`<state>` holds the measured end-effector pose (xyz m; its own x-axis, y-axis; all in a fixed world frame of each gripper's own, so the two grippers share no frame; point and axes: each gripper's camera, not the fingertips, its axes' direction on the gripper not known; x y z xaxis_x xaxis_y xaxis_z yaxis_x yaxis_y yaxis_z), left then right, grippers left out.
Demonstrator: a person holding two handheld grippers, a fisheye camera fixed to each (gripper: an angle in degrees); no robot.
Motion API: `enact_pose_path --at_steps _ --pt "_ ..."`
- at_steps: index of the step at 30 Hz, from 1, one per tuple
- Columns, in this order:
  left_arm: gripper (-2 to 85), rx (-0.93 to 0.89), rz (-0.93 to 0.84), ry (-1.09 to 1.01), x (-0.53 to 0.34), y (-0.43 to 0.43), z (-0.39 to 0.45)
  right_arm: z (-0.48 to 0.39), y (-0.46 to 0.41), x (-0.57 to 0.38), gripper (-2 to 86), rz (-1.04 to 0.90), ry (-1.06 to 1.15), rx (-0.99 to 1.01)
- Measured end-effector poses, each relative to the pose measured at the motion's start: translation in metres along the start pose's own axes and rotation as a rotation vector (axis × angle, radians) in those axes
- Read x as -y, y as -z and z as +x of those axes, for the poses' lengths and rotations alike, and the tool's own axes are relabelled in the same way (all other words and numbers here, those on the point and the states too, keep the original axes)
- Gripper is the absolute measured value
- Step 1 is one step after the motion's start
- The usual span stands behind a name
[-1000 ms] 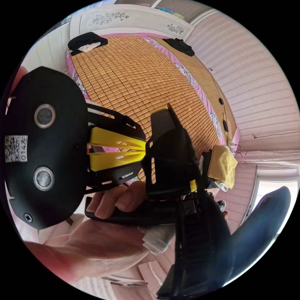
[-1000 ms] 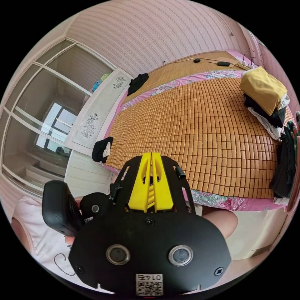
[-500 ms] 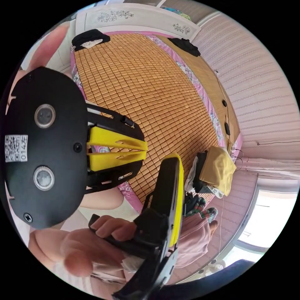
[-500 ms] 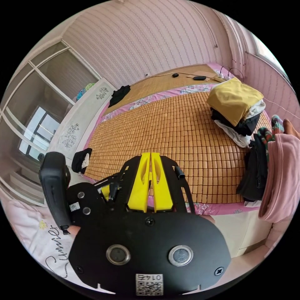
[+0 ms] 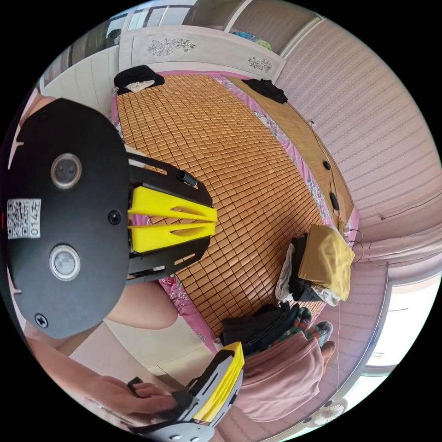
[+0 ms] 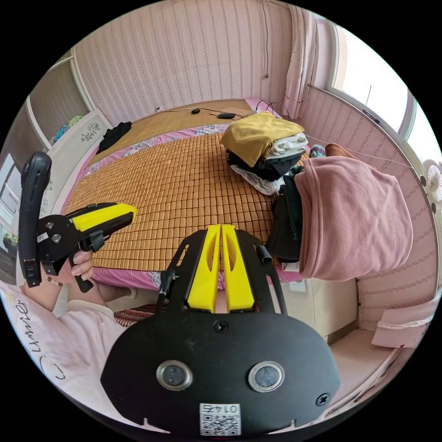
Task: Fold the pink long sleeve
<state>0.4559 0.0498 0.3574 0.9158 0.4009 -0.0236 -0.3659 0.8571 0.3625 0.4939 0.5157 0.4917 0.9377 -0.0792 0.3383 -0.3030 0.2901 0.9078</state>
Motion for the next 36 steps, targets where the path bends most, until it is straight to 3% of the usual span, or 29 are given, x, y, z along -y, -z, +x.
enact_pose_path --at_steps 4,10,14,18,23,28,36 --pt "-0.7 -0.027 -0.017 -0.039 0.002 -0.023 -0.007 -0.014 0.008 -0.001 -0.9 -0.007 0.003 -0.058" --pt "-0.6 -0.433 0.230 -0.372 -0.011 -0.025 -0.029 -0.035 0.027 -0.002 -0.9 0.036 0.064 -0.046" --pt "-0.4 -0.330 0.322 -0.442 -0.011 -0.026 -0.037 -0.048 0.038 -0.001 -0.7 0.074 0.093 -0.124" --pt "0.5 -0.610 0.404 -0.426 -0.004 -0.032 -0.060 -0.061 0.052 0.001 1.4 0.171 0.077 -0.289" --pt "9.0 -0.861 0.308 -0.412 0.039 -0.054 -0.063 -0.078 0.054 0.022 8.3 0.272 0.094 -0.582" --pt "12.0 -0.810 0.395 -0.442 0.070 -0.054 -0.052 -0.079 0.046 0.071 13.5 0.218 0.151 -0.573" --pt "13.4 -0.756 0.355 -0.555 0.123 -0.066 -0.016 -0.065 0.003 0.151 17.5 0.003 0.212 -0.503"
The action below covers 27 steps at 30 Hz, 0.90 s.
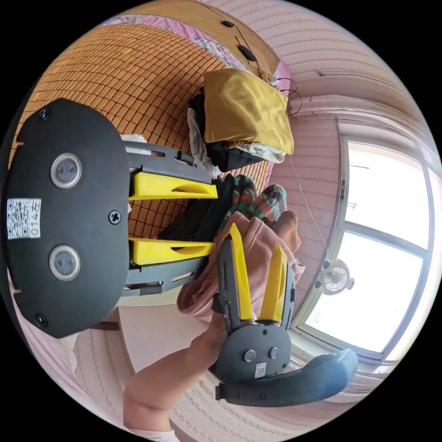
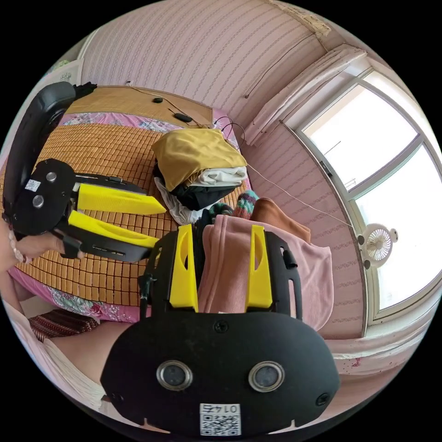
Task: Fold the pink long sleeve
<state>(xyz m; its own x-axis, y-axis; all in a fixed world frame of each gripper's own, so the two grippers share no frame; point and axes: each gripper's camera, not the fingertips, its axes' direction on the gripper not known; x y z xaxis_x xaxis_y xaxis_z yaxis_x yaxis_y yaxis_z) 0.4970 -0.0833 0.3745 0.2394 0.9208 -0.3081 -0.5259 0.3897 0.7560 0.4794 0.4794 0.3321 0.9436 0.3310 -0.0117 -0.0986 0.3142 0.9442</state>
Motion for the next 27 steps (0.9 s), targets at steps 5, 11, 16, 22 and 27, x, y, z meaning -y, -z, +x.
enact_pose_path --at_steps 5,11,16,22,27 --pt "15.2 -0.008 -0.070 -0.044 0.021 -0.018 0.008 0.022 0.001 -0.002 6.4 0.009 -0.005 -0.090" --pt "15.4 -0.024 -0.046 -0.069 0.051 -0.020 0.015 0.079 0.069 -0.057 0.4 0.157 -0.135 0.034" --pt "12.3 -0.055 -0.060 -0.070 0.079 -0.025 0.026 0.135 0.129 -0.132 -0.1 0.304 -0.332 0.155" --pt "1.7 -0.066 -0.124 -0.019 0.095 -0.005 0.054 0.191 0.185 -0.203 -0.2 0.514 -0.481 0.339" --pt "0.0 0.009 -0.108 -0.028 0.101 0.050 0.081 0.215 0.223 -0.242 -0.1 0.637 -0.535 0.417"
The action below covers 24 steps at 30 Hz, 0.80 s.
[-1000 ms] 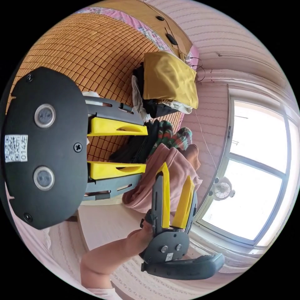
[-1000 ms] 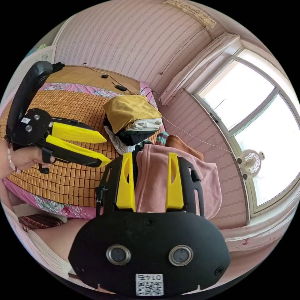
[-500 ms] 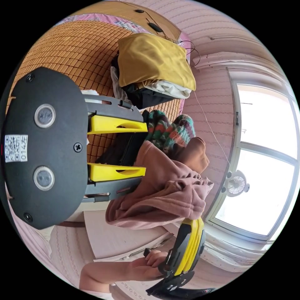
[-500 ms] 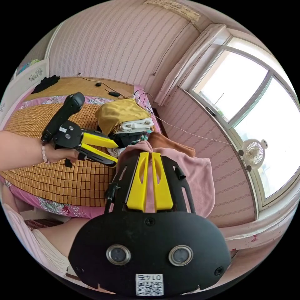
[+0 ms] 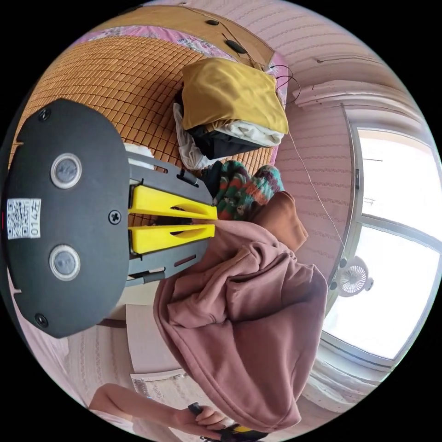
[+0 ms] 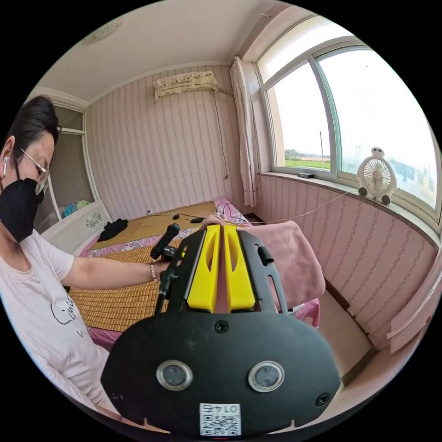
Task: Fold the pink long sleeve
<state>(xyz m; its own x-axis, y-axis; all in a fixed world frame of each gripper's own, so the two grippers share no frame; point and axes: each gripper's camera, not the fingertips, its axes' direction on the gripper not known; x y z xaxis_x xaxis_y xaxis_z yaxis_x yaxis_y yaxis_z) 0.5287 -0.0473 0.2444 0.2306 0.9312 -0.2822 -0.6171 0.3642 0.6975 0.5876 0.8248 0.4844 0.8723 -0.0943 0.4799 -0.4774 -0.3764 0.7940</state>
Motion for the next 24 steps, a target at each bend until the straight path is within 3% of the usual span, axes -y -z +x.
enact_pose_path --at_steps 7,12,15,18,24 --pt "-0.6 0.107 0.117 -0.119 -0.014 0.127 0.061 -0.014 0.060 0.016 0.1 0.089 0.057 0.035" --pt "-0.6 0.113 0.289 -0.018 -0.058 0.247 0.065 -0.039 0.089 0.039 0.1 0.179 0.123 0.155" --pt "-0.7 0.101 0.457 0.083 -0.133 0.342 0.058 -0.063 0.093 0.048 0.1 0.225 0.180 0.294" --pt "-0.8 0.236 0.553 0.204 -0.229 0.432 0.062 -0.077 0.078 0.048 0.0 0.221 0.177 0.386" --pt "-1.0 0.538 0.659 0.573 -0.406 0.577 0.103 -0.098 -0.034 -0.007 -0.3 0.002 -0.036 0.636"
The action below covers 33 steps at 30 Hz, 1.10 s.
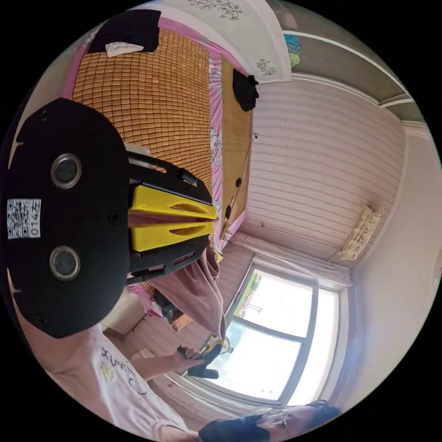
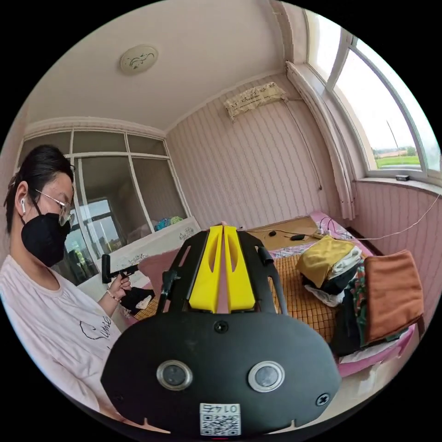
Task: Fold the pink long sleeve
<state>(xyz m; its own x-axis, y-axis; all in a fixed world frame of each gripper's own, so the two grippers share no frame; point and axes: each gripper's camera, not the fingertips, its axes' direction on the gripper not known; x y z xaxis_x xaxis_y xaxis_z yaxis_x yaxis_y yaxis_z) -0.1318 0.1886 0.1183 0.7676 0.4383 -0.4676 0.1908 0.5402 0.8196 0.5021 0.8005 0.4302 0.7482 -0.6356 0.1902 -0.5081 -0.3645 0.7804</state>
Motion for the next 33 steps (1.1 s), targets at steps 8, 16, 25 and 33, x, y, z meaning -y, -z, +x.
enact_pose_path --at_steps 8,16,25,33 --pt "-1.0 0.229 -0.086 0.285 -0.054 0.118 -0.063 0.033 -0.173 -0.117 -0.5 -0.405 -0.258 0.124" --pt "-1.0 0.115 0.179 0.233 -0.014 0.225 -0.043 0.005 -0.131 -0.057 -0.4 -0.205 -0.125 0.344" --pt "-1.0 -0.031 0.625 -0.087 0.174 0.352 -0.008 -0.095 -0.083 0.137 -0.5 0.193 0.363 0.561" --pt "-1.0 0.159 0.337 0.153 0.294 0.237 -0.082 -0.020 -0.292 0.175 -0.5 -0.214 0.154 0.172"
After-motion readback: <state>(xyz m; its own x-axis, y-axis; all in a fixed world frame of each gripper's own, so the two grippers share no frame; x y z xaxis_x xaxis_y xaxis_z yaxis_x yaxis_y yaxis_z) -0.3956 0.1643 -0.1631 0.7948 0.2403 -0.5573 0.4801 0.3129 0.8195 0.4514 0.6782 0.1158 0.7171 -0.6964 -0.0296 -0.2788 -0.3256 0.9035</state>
